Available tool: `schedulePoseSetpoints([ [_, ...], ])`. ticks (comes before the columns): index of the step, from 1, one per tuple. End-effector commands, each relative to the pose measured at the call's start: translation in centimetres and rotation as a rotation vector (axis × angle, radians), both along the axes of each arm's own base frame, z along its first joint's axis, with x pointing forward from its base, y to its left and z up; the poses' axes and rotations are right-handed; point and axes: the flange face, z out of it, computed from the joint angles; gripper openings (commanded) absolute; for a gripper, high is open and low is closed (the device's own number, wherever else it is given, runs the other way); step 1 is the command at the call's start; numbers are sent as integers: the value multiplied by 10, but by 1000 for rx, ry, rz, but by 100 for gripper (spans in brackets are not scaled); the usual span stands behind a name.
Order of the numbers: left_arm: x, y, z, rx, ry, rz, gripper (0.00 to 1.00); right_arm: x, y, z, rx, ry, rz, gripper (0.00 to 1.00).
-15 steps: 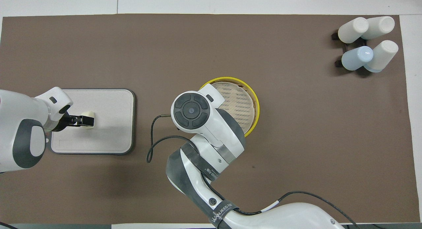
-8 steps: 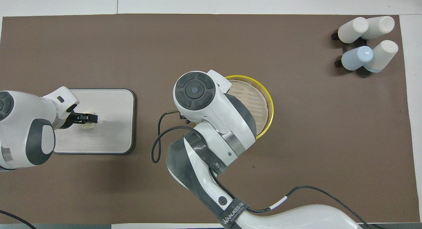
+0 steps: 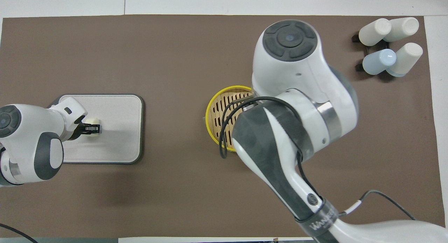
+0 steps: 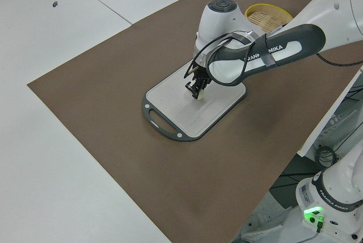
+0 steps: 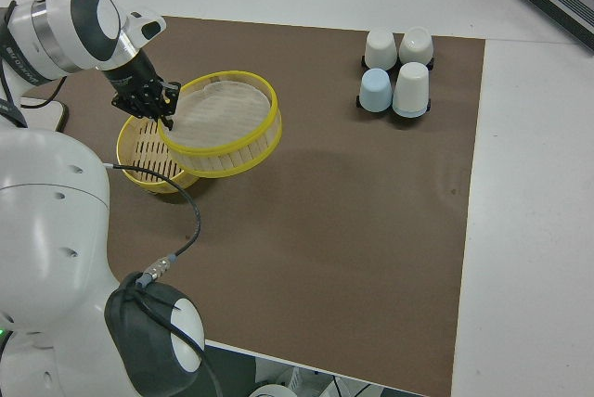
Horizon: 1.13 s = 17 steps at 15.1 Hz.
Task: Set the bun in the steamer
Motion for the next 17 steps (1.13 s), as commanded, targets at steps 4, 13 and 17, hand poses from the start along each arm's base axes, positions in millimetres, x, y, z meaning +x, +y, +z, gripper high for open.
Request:
schedulePoseSetpoints([
  [4,69,-73,89,-108,65,190,22,10,-66,4,-38,10,129,0],
  [13,44,-374,136,-188,-37,393,22,10,-69,3,-72,12,177,0],
  [17,15,-448,59,-163,-82,376,22,8,-64,4,-72,11,181,0],
])
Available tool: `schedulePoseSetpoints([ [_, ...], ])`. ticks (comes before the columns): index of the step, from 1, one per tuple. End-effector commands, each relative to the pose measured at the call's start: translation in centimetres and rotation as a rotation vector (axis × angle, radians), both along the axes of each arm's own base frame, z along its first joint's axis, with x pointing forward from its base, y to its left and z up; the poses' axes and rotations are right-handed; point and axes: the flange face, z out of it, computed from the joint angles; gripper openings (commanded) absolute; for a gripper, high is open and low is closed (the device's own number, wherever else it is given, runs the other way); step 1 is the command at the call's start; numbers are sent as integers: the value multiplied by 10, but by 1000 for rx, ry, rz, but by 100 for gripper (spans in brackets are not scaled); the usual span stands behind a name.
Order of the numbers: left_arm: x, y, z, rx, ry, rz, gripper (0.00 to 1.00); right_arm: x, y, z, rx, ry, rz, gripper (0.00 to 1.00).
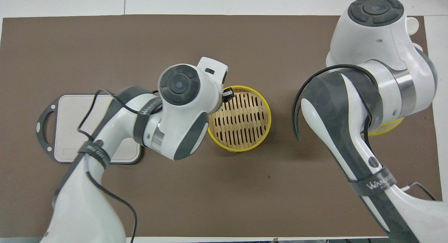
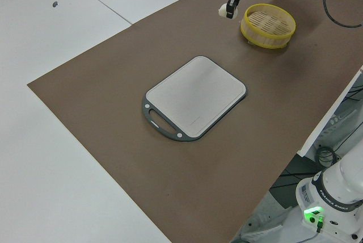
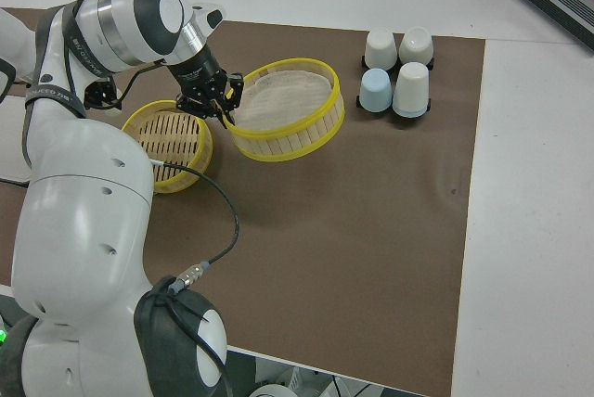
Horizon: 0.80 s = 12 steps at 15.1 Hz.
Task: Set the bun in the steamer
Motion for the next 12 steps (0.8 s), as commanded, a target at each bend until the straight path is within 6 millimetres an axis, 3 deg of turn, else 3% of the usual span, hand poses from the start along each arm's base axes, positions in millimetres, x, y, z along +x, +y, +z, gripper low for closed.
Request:
schedulePoseSetpoints([
  [1,-2,-19,-40,24,-31,-1,23,-10,0,9,-14,-2,28,0],
  [3,-5,-25,-52,22,-39,-3,24,-12,4,11,-12,-2,29,0],
  [5,-4,-26,-64,25,-38,-3,35,-13,5,11,-14,-4,23,0],
  [6,-6,-26,-66,30,-35,-8,48,-13,6,11,-14,-4,25,0],
  [7,-9,-27,-70,35,-29,-11,72,-13,6,11,-15,-3,23,0],
  [8,-9,-26,-69,36,-28,-11,88,-13,6,11,-15,-5,20,0],
  [9,-10,-27,-70,42,-21,-13,100,-13,6,11,-15,-5,19,0],
  [12,-12,-25,-64,51,-6,-21,100,-13,7,11,-10,-6,15,0],
])
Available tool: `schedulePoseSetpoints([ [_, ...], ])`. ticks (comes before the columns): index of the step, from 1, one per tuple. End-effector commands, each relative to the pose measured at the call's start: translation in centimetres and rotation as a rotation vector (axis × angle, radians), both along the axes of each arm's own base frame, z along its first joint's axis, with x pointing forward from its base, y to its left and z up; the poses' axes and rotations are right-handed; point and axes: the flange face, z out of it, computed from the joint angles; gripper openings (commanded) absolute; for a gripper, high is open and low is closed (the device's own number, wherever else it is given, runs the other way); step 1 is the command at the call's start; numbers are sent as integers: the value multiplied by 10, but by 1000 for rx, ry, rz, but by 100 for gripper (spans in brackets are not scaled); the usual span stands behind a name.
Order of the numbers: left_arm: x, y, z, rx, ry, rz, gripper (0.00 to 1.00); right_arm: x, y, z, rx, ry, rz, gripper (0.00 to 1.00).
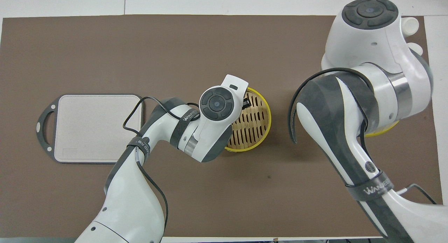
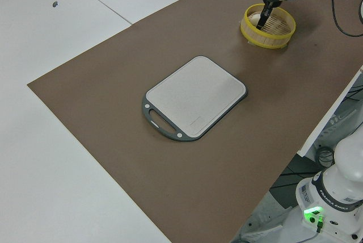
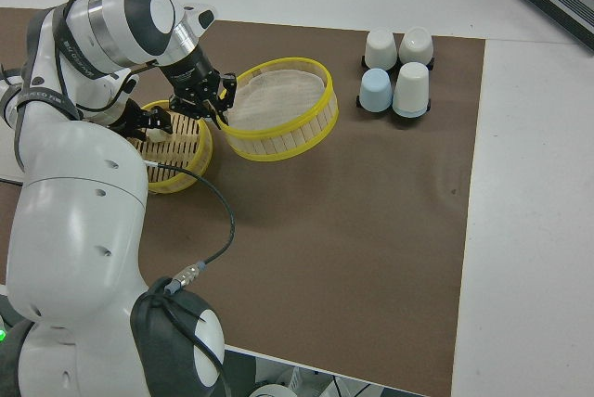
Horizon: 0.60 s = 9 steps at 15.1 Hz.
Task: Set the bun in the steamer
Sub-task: 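Lower the bun into the steamer, open the left gripper, withdraw it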
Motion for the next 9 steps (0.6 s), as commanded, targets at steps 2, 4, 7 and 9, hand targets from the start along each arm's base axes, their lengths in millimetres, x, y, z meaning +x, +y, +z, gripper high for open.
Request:
schedulePoseSetpoints([
  [2,0,23,41,35,25,5,100,-9,-1,8,-6,-3,-2,0],
  [4,20,81,93,45,56,28,100,-10,0,8,-4,-3,-1,0],
  [7,44,176,156,42,85,49,100,-7,2,8,3,-23,-17,0],
  [9,54,241,182,44,97,36,100,-1,25,11,117,-97,-63,0],
])
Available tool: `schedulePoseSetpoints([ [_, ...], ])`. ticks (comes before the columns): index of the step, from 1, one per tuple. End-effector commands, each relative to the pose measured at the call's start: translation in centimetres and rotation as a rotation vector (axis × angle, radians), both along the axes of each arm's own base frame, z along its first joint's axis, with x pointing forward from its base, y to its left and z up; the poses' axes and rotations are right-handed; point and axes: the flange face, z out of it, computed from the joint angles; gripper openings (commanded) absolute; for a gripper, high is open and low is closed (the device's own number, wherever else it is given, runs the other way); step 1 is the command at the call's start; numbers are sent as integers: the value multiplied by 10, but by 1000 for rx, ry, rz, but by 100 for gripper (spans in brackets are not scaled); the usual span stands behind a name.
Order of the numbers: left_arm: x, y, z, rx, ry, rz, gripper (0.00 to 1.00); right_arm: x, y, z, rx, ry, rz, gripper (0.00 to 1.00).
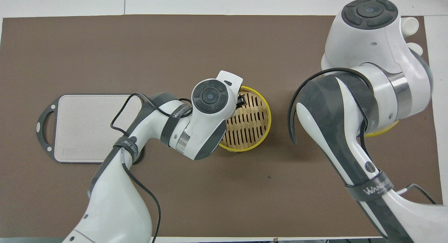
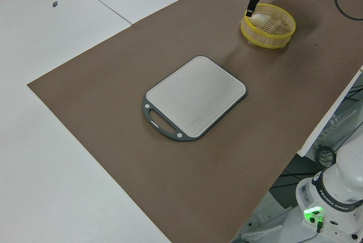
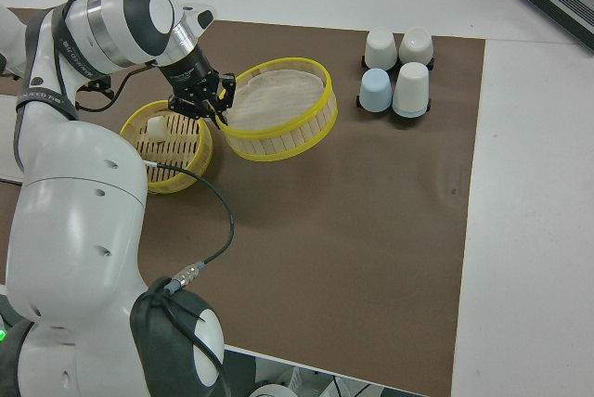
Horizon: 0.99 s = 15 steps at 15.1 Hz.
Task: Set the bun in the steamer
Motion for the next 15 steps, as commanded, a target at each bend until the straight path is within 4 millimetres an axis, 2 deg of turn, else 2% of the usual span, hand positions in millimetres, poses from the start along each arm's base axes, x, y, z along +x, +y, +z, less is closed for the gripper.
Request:
schedulePoseSetpoints([
  [1,0,88,34,12,32,-50,100,-9,56,11,140,-116,-62,0],
  [3,-1,150,57,14,37,-116,100,-20,112,4,172,-189,-119,0],
  [4,-5,183,69,15,43,-159,100,-30,151,-2,186,-221,-150,0],
  [5,-11,209,79,12,47,-207,100,-34,174,-8,193,-241,-181,0],
  [7,-23,248,94,18,55,-247,100,-52,219,-20,209,-257,-174,0],
  [8,-30,259,102,37,58,-263,100,-61,238,-31,207,-252,-162,0],
  [10,-43,265,114,60,80,-317,100,-63,252,-38,223,-275,-186,0],
  [11,-46,268,115,63,93,-318,100,-70,261,-49,217,-267,-169,0],
  [13,-57,268,126,57,107,-323,100,-69,261,-56,205,-271,-167,0],
  [15,-60,263,127,82,129,-342,100,-68,264,-67,207,-276,-167,0],
])
